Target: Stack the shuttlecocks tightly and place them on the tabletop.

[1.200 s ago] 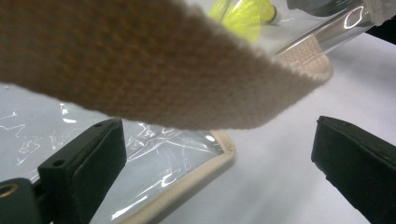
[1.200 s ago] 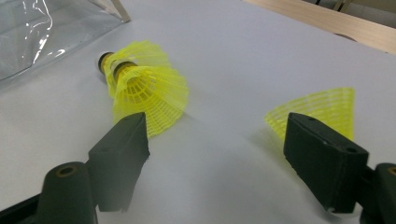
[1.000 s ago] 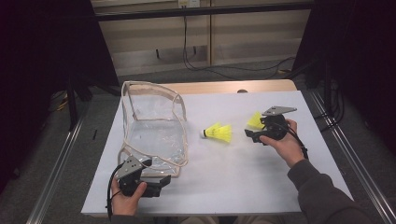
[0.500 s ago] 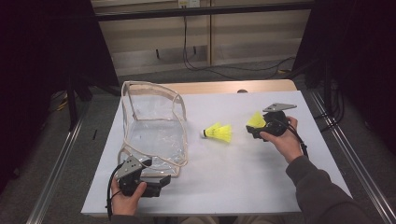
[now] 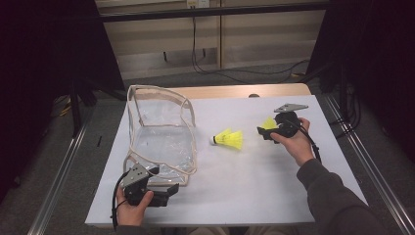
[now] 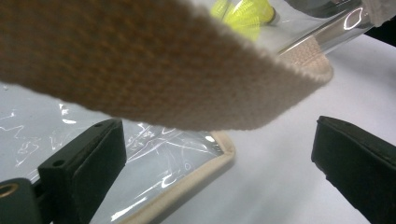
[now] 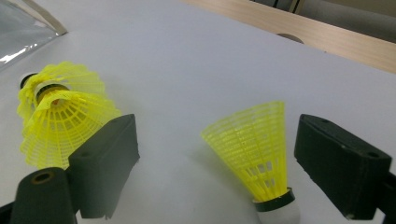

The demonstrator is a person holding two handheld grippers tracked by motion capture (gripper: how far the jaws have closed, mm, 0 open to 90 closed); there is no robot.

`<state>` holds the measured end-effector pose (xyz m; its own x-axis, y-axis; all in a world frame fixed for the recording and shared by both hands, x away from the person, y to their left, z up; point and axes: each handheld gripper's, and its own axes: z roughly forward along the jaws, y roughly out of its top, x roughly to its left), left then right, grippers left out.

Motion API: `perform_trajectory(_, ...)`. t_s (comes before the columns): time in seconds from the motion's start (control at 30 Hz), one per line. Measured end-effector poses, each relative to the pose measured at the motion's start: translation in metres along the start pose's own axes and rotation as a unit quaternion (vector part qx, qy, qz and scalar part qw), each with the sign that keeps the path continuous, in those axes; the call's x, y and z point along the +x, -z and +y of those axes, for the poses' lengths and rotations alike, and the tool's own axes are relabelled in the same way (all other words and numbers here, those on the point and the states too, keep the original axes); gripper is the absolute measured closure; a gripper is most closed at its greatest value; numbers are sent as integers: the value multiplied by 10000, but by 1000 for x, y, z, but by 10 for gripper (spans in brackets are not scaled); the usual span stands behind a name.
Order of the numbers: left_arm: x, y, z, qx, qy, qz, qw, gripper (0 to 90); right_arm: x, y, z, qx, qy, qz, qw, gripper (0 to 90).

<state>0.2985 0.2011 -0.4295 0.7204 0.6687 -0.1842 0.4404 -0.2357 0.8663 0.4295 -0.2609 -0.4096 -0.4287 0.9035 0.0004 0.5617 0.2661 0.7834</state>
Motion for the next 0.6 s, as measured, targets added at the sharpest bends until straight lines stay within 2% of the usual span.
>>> perform_trajectory(0.6, 0, 0, 0, -1, 5, 3, 10000, 31, -5, -5, 4, 12, -80, -97, 9999, 125)
